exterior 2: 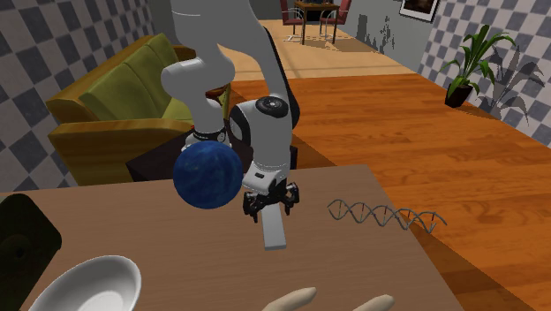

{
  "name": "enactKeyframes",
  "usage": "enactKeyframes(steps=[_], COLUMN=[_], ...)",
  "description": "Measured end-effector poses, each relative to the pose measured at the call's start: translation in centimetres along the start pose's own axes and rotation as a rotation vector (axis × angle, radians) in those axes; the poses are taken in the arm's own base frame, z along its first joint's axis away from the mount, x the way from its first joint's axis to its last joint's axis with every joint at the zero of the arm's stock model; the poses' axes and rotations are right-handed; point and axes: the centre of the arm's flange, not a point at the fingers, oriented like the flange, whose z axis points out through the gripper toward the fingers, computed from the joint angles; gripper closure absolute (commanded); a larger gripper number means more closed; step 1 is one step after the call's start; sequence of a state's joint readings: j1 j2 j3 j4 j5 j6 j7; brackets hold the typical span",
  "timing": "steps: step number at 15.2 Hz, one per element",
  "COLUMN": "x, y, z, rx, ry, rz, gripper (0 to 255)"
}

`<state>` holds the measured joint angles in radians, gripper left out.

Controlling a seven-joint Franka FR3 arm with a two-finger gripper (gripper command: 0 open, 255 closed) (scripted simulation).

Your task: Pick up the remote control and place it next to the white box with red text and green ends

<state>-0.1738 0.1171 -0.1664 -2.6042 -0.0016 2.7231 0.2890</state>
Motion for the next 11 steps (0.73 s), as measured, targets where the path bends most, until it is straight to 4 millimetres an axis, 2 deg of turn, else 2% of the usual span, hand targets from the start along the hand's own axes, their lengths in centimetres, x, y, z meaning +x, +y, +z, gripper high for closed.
enactKeyframes(steps=[2, 3, 11], x=[0.01, 0.01, 0.02], y=[0.0, 0.0, 0.01], z=[0.01, 0.01, 0.0], rx=[0.0, 0.0, 0.0], ry=[0.0, 0.0, 0.0], rz=[0.0, 0.0, 0.001], gripper=[0, 255, 255])
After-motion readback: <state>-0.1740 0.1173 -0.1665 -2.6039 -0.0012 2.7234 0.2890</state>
